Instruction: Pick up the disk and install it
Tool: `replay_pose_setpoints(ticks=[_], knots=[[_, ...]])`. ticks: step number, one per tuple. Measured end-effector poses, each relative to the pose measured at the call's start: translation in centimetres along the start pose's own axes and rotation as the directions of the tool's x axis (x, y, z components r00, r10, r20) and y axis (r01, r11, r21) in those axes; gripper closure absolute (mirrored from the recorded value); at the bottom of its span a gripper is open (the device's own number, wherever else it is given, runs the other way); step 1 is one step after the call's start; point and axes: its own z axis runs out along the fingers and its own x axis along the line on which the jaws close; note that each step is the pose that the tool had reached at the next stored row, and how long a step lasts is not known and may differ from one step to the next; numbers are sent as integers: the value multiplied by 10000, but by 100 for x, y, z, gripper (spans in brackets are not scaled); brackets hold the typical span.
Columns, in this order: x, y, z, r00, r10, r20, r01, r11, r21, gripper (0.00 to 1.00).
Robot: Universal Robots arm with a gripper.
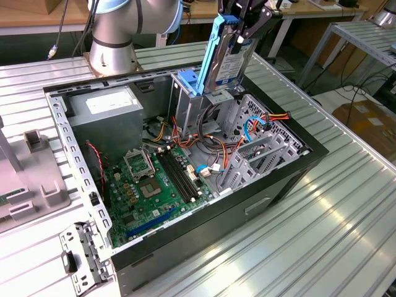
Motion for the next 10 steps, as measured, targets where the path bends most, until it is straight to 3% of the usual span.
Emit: replay_pose_setpoints(ticks=[10], knots=[[23,0,-1,10000,0,0,0,10000,0,64]])
